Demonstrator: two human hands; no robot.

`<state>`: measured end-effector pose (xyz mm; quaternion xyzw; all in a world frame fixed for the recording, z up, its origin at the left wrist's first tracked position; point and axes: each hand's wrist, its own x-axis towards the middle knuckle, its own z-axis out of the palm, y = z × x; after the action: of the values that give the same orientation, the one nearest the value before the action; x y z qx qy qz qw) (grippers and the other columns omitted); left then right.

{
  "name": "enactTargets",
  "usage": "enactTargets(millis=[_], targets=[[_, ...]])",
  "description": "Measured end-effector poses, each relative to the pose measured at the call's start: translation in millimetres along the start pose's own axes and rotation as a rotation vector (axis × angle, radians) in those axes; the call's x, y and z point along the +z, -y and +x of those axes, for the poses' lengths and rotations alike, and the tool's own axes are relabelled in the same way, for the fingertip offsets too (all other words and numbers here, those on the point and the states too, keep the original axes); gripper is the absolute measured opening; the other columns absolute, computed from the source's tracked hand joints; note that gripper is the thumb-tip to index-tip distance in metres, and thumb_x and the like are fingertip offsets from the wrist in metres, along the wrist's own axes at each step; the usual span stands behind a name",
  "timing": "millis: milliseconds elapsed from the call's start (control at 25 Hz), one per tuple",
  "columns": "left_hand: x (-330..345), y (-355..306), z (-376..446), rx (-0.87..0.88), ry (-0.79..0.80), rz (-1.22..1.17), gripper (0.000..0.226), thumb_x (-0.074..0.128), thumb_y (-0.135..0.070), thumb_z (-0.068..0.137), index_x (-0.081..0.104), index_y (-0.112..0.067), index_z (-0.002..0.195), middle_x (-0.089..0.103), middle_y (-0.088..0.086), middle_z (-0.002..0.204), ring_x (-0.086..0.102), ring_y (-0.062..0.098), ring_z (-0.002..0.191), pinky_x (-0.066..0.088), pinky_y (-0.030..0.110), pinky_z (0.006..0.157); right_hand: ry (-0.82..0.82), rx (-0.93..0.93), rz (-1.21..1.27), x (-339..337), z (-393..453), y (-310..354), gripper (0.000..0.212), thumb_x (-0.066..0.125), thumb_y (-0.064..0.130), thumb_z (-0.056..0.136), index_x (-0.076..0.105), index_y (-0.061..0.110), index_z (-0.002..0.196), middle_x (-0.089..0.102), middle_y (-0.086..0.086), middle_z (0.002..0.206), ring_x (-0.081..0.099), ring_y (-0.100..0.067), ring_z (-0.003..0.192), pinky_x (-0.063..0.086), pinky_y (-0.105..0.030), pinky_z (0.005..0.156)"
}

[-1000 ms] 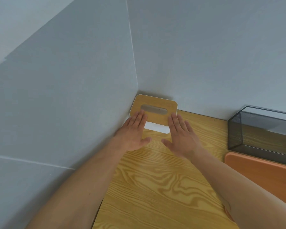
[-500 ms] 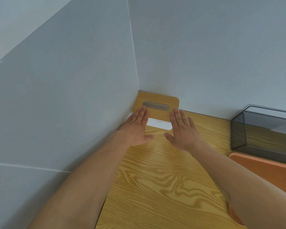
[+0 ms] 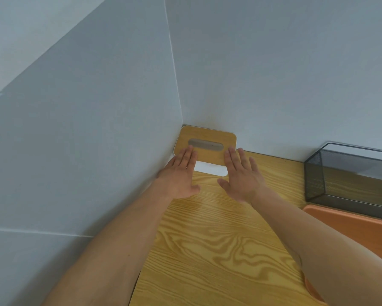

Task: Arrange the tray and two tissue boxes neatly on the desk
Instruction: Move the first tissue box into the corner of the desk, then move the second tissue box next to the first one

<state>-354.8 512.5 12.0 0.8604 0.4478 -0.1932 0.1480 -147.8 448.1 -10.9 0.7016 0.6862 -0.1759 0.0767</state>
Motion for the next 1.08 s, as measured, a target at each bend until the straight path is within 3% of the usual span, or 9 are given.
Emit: enactTargets(millis=[160,280,360,480,600,720,1080], targets=[[-14.4,-5.7,-4.5,-0.021,-0.07,-0.124,0.093,0.046,-0.054,0.097,-0.011,-0.01,0.157,-0.017,0.008,0.165,-0.01,0.023,0.152,0.007,0.042,0.123,-0.096,-0.008,0.107,-13.1,-10.1,-4.8,0.08,0.04,0.05,0.101,-0.006,0.018,0.158,-0.015,-0.001,0.166,-0.016,-0.022,0.151,0.001,-0.045,0.124],[-17.5,-10.6,-18.4,-0.065,-0.207,-0.3,0.08,0.042,-0.05,0.1,0.003,-0.013,0.158,0.0,0.006,0.168,0.004,0.021,0.152,0.012,0.036,0.121,-0.176,0.032,0.09,-24.5,-27.9,-19.4,0.068,0.036,0.045,0.103,0.011,0.014,0.158,-0.001,-0.004,0.168,-0.007,-0.022,0.153,0.006,-0.042,0.124],[-14.1,-17.9,-30.7,-0.036,-0.223,-0.276,0.072,0.04,-0.049,0.101,0.012,-0.015,0.159,0.01,0.004,0.167,0.011,0.02,0.151,0.017,0.036,0.12,-0.167,0.082,0.086,-31.8,-47.3,-28.7,0.062,0.035,0.043,0.104,0.02,0.014,0.157,0.013,-0.006,0.167,0.002,-0.024,0.153,0.011,-0.042,0.123],[-12.8,-43.7,-42.5,0.008,-0.205,-0.263,0.065,0.038,-0.052,0.101,0.028,-0.017,0.155,0.026,0.002,0.163,0.025,0.021,0.148,0.03,0.04,0.115,-0.14,0.145,0.102,-39.1,-90.3,-40.2,0.051,0.035,0.045,0.103,0.045,0.017,0.146,0.047,-0.004,0.151,0.031,-0.027,0.144,0.03,-0.042,0.113],[-20.3,-88.1,-41.0,0.12,-0.119,-0.204,0.066,0.036,-0.058,0.1,0.037,-0.017,0.151,0.038,0.003,0.157,0.034,0.022,0.143,0.031,0.04,0.113,-0.116,0.233,0.096,-48.2,-142.8,-58.2,0.045,0.036,0.048,0.102,0.061,0.022,0.129,0.064,-0.001,0.129,0.052,-0.025,0.127,0.044,-0.041,0.098],[-32.3,-142.7,-41.7,0.243,-0.074,-0.169,0.068,0.038,-0.064,0.096,0.043,-0.022,0.148,0.045,0.0,0.152,0.043,0.022,0.135,0.037,0.039,0.108,-0.163,0.333,0.129,-59.5,-207.8,-92.2,0.041,0.038,0.046,0.101,0.066,0.022,0.12,0.068,0.0,0.121,0.056,-0.024,0.122,0.047,-0.042,0.095],[-39.0,-343.9,-103.0,0.531,-0.015,-0.104,0.076,0.045,-0.075,0.084,0.044,-0.03,0.144,0.044,-0.003,0.151,0.046,0.019,0.133,0.042,0.044,0.105,-0.304,0.664,0.288,-27.0,-441.2,-177.0,0.042,0.047,0.051,0.098,0.059,0.028,0.131,0.06,0.006,0.135,0.057,-0.017,0.119,0.047,-0.036,0.095]])
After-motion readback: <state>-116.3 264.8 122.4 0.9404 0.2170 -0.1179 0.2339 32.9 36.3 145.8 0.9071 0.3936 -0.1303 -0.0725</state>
